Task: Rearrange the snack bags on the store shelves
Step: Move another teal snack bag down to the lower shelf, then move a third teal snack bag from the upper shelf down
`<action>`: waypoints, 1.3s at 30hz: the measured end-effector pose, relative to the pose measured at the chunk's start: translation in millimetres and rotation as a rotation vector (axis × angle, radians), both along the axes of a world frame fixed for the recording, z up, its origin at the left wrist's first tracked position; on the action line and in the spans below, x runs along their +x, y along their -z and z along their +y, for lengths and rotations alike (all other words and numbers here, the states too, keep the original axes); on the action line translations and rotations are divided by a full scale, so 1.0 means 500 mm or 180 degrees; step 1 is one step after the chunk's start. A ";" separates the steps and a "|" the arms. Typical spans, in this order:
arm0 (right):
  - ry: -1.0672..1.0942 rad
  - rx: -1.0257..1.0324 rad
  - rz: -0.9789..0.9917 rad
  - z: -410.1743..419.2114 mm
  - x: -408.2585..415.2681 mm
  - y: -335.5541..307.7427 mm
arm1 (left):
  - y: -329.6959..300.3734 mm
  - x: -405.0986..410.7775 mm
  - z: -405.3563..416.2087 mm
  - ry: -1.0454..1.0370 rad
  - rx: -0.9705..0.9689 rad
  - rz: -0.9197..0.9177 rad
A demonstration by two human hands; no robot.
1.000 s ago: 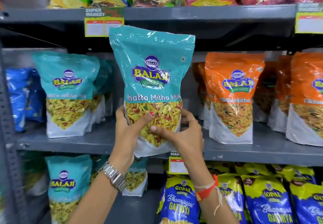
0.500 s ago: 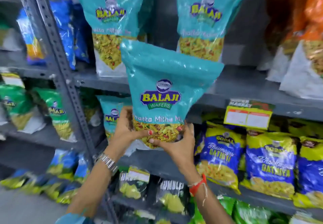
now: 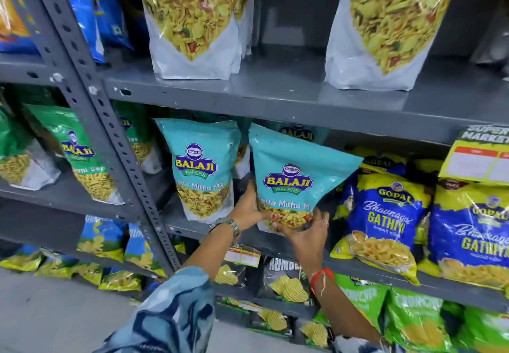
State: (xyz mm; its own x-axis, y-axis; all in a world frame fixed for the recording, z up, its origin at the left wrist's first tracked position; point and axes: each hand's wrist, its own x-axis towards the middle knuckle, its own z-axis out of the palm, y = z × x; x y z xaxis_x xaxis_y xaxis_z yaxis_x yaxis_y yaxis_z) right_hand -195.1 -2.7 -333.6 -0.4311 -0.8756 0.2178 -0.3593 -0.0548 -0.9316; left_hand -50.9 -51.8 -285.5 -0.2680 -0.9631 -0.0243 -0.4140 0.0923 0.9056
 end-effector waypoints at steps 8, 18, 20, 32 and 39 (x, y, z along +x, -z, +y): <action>0.0308 0.0353 0.0399 -0.024 -0.009 0.024 | 0.019 -0.019 -0.057 0.0276 0.0425 0.0018; 0.0994 -0.1031 0.0559 0.032 0.059 -0.112 | -0.061 0.037 0.038 -0.1241 -0.2003 -0.0079; 0.0885 -0.1692 0.0381 0.047 0.085 -0.163 | -0.137 0.061 0.068 -0.1419 -0.2931 0.0172; -0.1034 -0.1596 0.0548 -0.105 0.199 -0.612 | -0.526 0.191 0.011 -0.1866 -0.2461 0.1234; -0.1911 -0.0460 -0.0260 -0.182 0.215 -0.635 | -0.544 0.224 -0.069 -0.1172 -0.0899 0.1731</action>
